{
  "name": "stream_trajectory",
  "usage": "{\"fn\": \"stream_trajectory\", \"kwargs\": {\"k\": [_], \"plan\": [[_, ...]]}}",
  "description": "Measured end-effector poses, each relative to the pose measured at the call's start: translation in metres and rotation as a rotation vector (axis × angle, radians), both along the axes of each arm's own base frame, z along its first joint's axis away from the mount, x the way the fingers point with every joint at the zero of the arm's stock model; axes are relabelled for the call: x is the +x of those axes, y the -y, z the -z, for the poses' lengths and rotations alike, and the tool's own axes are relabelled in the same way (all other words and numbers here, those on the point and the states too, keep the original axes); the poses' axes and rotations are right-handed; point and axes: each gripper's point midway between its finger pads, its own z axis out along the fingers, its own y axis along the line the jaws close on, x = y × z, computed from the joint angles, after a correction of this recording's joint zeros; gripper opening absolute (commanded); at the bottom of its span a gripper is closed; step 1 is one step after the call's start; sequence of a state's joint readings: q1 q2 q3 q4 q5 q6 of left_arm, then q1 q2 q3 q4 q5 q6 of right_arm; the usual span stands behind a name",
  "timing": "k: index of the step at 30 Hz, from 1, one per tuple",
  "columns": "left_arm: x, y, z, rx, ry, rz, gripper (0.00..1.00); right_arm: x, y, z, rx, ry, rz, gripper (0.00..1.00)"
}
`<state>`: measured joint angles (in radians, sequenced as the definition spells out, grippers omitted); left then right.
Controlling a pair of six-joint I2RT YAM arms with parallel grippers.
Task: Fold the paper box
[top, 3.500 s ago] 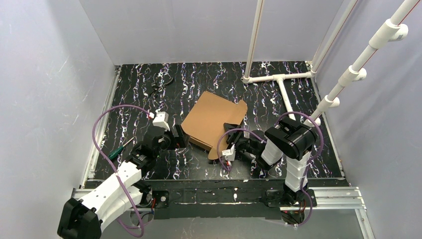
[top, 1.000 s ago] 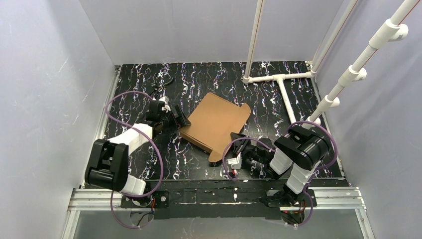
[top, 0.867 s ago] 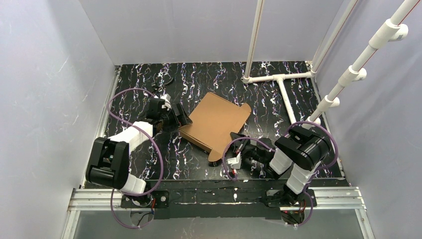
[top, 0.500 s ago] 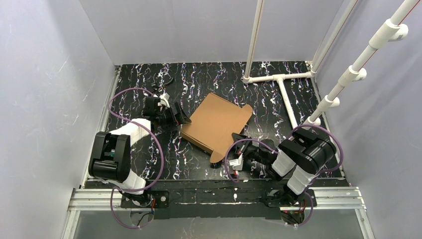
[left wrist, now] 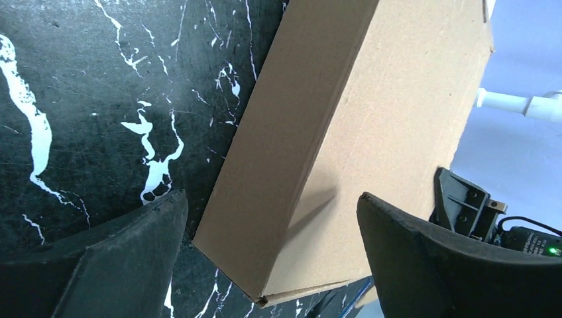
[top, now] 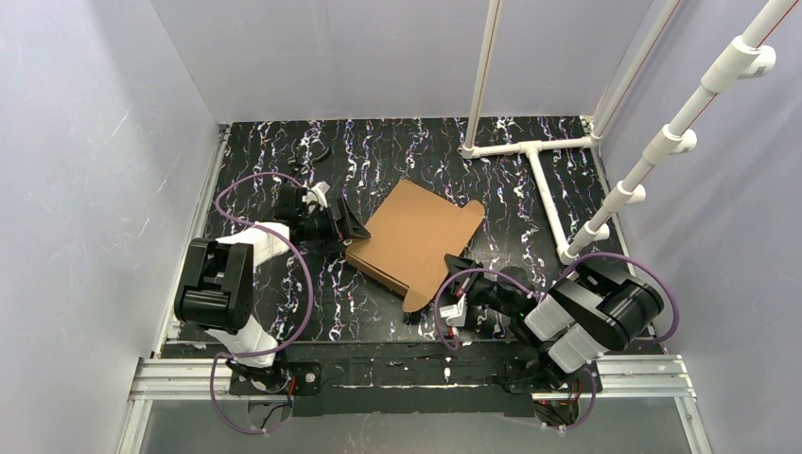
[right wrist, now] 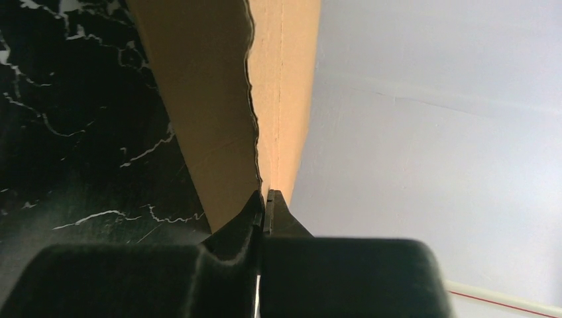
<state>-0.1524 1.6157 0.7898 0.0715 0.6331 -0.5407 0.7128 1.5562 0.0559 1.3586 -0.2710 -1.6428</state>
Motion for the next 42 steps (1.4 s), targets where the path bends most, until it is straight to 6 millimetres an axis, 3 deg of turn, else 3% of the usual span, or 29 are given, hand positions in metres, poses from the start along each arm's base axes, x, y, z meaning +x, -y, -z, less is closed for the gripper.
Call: {"fn": "stream_trajectory", "kwargs": {"k": [16, 25, 42], "plan": [[-0.004, 0.005, -0.004, -0.036, -0.015, 0.014, 0.98, -0.004, 0.004, 0.018, -0.106, 0.01, -0.02, 0.01], [-0.007, 0.006, 0.004, -0.043, -0.048, 0.022, 0.98, -0.005, 0.006, 0.019, -0.13, 0.015, -0.024, 0.01], [-0.015, 0.018, -0.003, -0.122, -0.079, 0.068, 0.98, -0.006, 0.009, 0.02, -0.147, 0.004, -0.025, 0.01]]}}
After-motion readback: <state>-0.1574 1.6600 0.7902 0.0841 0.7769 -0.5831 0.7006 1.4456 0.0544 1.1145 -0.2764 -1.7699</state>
